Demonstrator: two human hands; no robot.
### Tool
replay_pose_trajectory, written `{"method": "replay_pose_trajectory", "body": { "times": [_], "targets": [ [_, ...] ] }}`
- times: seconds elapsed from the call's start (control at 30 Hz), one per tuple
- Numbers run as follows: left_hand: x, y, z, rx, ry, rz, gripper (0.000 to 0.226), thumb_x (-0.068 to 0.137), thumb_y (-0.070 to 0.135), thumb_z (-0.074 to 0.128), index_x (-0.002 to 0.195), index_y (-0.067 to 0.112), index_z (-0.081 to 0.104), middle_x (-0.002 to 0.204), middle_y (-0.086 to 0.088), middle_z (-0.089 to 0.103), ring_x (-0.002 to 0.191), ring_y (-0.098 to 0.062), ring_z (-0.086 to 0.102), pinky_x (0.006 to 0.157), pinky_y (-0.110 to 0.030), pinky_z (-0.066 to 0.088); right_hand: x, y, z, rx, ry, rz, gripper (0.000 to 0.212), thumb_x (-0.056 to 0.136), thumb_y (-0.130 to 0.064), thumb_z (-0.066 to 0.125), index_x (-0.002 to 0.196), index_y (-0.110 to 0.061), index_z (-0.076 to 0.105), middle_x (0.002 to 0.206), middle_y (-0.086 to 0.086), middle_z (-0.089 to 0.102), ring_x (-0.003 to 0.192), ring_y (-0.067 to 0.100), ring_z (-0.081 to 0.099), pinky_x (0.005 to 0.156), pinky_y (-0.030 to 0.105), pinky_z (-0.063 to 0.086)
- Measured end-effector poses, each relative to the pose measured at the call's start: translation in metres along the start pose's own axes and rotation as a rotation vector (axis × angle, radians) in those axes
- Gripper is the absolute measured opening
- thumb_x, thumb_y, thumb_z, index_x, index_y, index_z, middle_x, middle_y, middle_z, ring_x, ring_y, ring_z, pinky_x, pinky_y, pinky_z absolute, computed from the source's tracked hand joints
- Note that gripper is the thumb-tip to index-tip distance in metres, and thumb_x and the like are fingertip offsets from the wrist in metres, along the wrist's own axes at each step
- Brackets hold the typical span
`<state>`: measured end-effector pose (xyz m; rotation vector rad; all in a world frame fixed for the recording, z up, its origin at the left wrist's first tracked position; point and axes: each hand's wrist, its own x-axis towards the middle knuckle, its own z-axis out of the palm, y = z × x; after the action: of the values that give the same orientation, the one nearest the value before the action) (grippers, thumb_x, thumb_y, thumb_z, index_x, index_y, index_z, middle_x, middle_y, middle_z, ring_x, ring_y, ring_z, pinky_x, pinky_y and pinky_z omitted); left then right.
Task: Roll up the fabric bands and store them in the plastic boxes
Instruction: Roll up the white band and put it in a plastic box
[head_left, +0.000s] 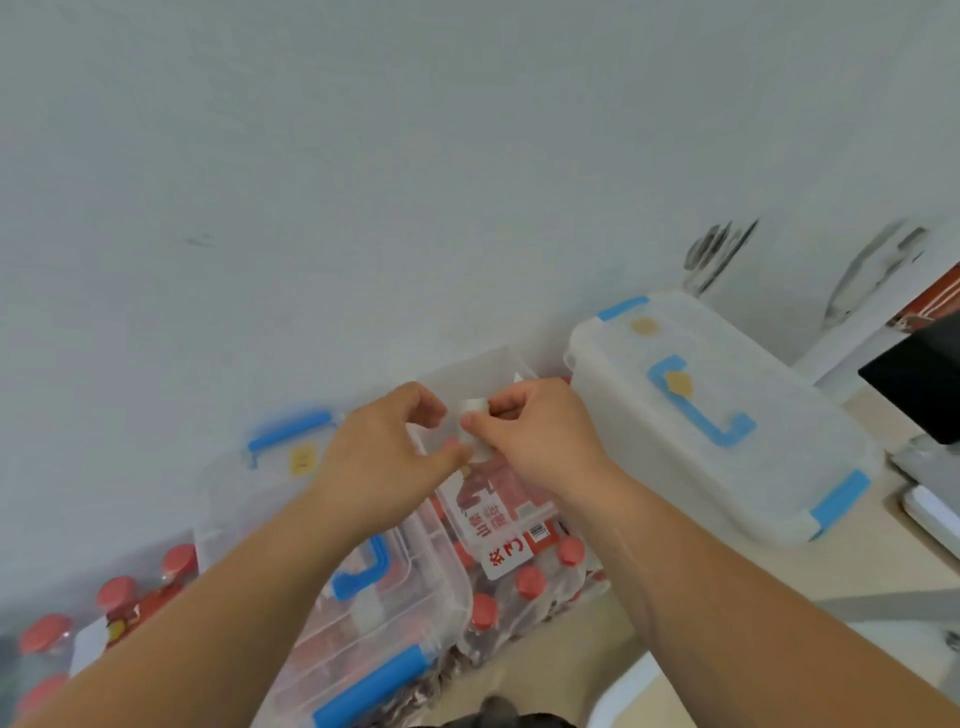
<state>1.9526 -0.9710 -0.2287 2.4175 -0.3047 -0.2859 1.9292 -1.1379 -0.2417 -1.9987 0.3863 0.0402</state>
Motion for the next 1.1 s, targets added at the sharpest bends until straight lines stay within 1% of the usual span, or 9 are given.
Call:
{"method": "replay_pose_trajectory", "body": {
  "times": [0.1,0.2,0.3,0.43,0.7,0.8,0.9,1.0,1.1],
  "targets": [
    [0.006,-0.018,-0.010,0.429,-0.054,0.152,0.028,0.091,0.049,0.060,0.114,0.037,0.067,0.123,0.016,0.063,0.108,-0.013,0.053,0.096,-0.033,0.047,0.024,0.016,0.006,-0.322,-0.044,0.006,0.023,0.083,-0.037,0.074,0.074,-0.015,0.075,0.068,0.000,0.073,0.063,0.015,0.070,0.059,0.034,0.055],
    [0.008,-0.026,-0.009,0.561,-0.087,0.198,0.033,0.094,0.052,0.051,0.122,0.042,0.066,0.130,0.017,0.059,0.110,-0.012,0.049,0.096,-0.033,0.046,0.045,0.028,0.021,-0.486,-0.166,0.029,0.024,0.082,-0.036,0.073,0.064,-0.020,0.067,0.058,-0.004,0.064,0.055,0.014,0.062,0.053,0.028,0.046],
    [0.012,-0.027,-0.006,0.597,-0.073,0.202,0.040,0.091,0.059,0.053,0.126,0.044,0.063,0.134,0.015,0.057,0.116,-0.012,0.047,0.100,-0.032,0.044,0.060,0.031,0.033,-0.627,-0.234,0.009,0.010,0.084,-0.037,0.070,0.085,-0.027,0.070,0.076,-0.008,0.070,0.070,0.015,0.067,0.065,0.031,0.055],
    [0.020,-0.032,-0.004,0.574,-0.052,0.185,0.046,0.081,0.069,0.062,0.121,0.045,0.068,0.130,0.018,0.062,0.114,-0.009,0.050,0.097,-0.028,0.044,0.076,0.030,0.046,-0.734,-0.239,-0.101,0.024,0.083,-0.030,0.071,0.107,-0.029,0.068,0.096,-0.006,0.071,0.086,0.018,0.067,0.080,0.039,0.058],
    [0.022,-0.037,-0.002,0.547,-0.022,0.174,0.049,0.078,0.072,0.062,0.120,0.046,0.068,0.130,0.020,0.062,0.114,-0.008,0.049,0.098,-0.028,0.045,0.100,0.043,0.069,-0.728,-0.285,-0.174,0.019,0.079,-0.024,0.077,0.095,-0.023,0.069,0.093,-0.004,0.069,0.085,0.018,0.064,0.078,0.034,0.054],
    [0.022,-0.038,-0.002,0.542,-0.017,0.174,0.049,0.078,0.072,0.062,0.120,0.046,0.068,0.132,0.019,0.062,0.115,-0.008,0.049,0.099,-0.029,0.045,0.104,0.044,0.070,-0.779,-0.328,-0.199,0.004,0.081,-0.022,0.073,0.081,-0.023,0.070,0.084,-0.003,0.070,0.079,0.019,0.064,0.071,0.032,0.051],
    [0.022,-0.038,-0.002,0.547,-0.012,0.174,0.049,0.078,0.072,0.062,0.120,0.046,0.068,0.131,0.019,0.062,0.114,-0.009,0.049,0.098,-0.030,0.045,0.102,0.048,0.076,-0.813,-0.354,-0.212,0.027,0.083,-0.016,0.068,0.059,-0.025,0.058,0.068,-0.005,0.063,0.068,0.020,0.063,0.064,0.033,0.048],
    [0.022,-0.039,-0.001,0.550,-0.009,0.168,0.050,0.078,0.072,0.061,0.120,0.046,0.068,0.131,0.021,0.061,0.113,-0.007,0.049,0.097,-0.029,0.045,0.098,0.052,0.080,-0.794,-0.365,-0.219,0.023,0.084,-0.013,0.064,0.065,-0.025,0.067,0.070,-0.005,0.065,0.068,0.021,0.065,0.069,0.035,0.056],
    [0.022,-0.039,-0.001,0.541,-0.002,0.165,0.049,0.078,0.072,0.062,0.119,0.046,0.069,0.130,0.021,0.062,0.112,-0.008,0.049,0.096,-0.029,0.045,0.096,0.052,0.079,-0.781,-0.361,-0.229,0.016,0.088,-0.014,0.061,0.091,-0.024,0.073,0.089,0.000,0.072,0.082,0.024,0.067,0.079,0.037,0.057]
  ]
}}
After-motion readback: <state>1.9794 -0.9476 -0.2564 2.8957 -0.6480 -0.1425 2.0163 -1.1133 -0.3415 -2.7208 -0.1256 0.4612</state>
